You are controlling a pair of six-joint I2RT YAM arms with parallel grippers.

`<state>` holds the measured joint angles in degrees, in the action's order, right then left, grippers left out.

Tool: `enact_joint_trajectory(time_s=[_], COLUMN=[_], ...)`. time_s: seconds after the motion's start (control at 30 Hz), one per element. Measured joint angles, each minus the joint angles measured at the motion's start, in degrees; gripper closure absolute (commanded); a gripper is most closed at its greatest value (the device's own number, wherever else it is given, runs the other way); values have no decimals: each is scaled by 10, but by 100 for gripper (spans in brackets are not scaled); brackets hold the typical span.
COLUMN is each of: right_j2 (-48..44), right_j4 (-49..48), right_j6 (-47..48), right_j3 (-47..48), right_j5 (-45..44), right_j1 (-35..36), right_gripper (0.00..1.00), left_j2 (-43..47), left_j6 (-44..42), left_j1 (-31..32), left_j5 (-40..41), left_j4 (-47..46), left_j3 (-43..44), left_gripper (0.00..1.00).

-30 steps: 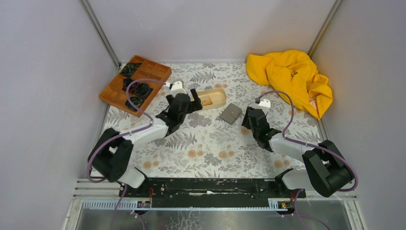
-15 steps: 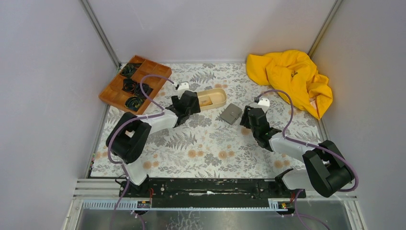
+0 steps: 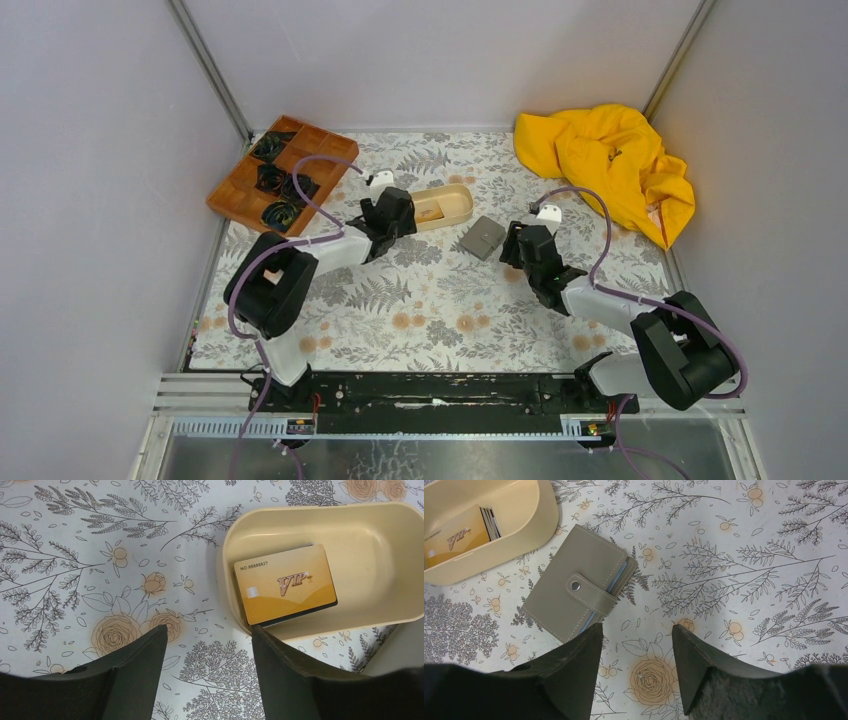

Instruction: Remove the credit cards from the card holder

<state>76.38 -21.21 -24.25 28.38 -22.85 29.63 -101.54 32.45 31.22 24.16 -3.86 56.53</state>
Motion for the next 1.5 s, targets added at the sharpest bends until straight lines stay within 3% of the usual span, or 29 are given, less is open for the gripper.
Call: enact_joint_trajectory(time_s=[0.17, 0.3, 0.57, 0.77, 0.9, 1.3, 1.5], right_j2=[4, 4, 4, 4, 4, 4, 4], right_j4=[0, 0, 2, 2, 3, 13, 13], right_j6=[0, 0, 0, 0, 0, 0, 0], right_j3=[1, 1, 6, 6, 6, 7, 7], right_j5=[0, 0, 0, 0, 0, 1, 4], right_j1=[0, 0, 0, 0, 0, 0, 0], right_gripper=[38, 38, 35, 34, 34, 34, 34], left_j2=[-10, -33, -60, -65, -65, -3, 61], left_j6=[18, 28, 42, 52, 55, 78, 97], left_j1=[-12, -14, -14, -14, -16, -10, 19], left_j5=[-9, -15, -32, -38, -41, -45, 0], left_j4=[2, 8, 15, 28, 35, 49, 108], left_j3=[11, 45, 66, 73, 75, 4, -45], left_gripper=[33, 40, 61, 88, 100, 100, 100])
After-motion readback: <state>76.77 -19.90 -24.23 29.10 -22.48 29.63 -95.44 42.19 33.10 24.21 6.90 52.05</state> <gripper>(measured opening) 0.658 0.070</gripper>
